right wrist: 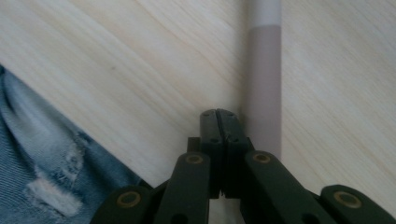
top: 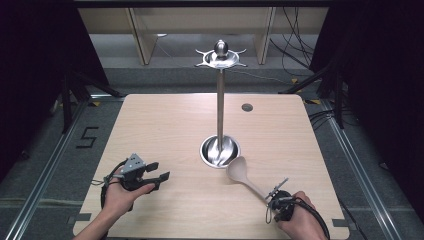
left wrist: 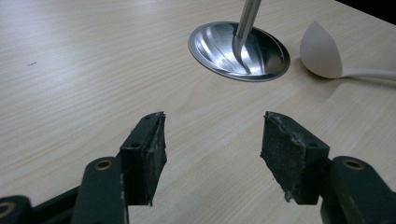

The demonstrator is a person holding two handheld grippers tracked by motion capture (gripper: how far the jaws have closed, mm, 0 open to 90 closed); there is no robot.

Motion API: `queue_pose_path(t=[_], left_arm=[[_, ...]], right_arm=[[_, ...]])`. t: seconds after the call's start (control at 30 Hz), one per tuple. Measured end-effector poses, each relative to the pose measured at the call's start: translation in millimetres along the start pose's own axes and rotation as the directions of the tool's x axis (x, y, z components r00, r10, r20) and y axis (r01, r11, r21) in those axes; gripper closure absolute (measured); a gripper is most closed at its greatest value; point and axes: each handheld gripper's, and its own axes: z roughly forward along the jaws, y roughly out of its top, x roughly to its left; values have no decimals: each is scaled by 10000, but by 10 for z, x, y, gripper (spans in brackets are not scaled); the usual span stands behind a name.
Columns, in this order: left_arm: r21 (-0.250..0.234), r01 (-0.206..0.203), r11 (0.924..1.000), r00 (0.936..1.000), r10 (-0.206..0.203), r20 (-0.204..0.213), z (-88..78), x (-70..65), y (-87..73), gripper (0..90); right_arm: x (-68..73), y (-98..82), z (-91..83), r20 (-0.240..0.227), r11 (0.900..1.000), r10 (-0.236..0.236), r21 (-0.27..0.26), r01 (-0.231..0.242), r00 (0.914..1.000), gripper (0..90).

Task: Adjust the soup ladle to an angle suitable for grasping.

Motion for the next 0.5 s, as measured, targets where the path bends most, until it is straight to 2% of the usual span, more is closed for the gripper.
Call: queue_pose_path(t=[0.03,0.07,0.1,0.2,0.23,0.3,0.33,0.37,0.43,0.47,0.5], left_arm=[[-13,78,10000,10000,-78,42,3,1,-1,390],[-9,57,10000,10000,-57,35,1,2,0,391],[2,48,10000,10000,-48,44,-3,1,0,390],[-30,-72,10000,10000,72,52,-5,8,3,391],[-14,22,10000,10000,-22,40,-7,1,1,391],[-31,64,10000,10000,-64,44,-3,0,-1,391],[-9,9,10000,10000,-9,66,-5,-1,-1,391],[-5,73,10000,9999,-73,68,-2,-3,-3,391],[-8,-20,10000,10000,20,78,-4,0,-2,391],[6,71,10000,10000,-71,62,-4,-5,-4,391],[-25,-77,10000,9999,77,87,-2,4,-1,391]], right_arm=[[-21,0,3,20,9999,-133,21,133,9999,900],[-16,-5,6,-43,10000,71,43,-70,10000,900],[-44,-5,21,29,9998,-182,-72,183,9998,900],[-73,9,16,216,10000,-70,9,69,9997,900],[-86,16,0,284,9999,57,152,-61,9996,900],[-111,22,2,432,9999,99,111,-104,9990,900],[-183,48,-10,749,9988,402,243,-422,9964,900],[-241,56,1,864,9991,367,160,-383,9956,900],[-284,68,0,883,9989,389,212,-410,9953,900],[-387,89,23,975,9972,714,172,-734,9927,900],[-436,105,27,1084,9971,708,210,-735,9916,900]])
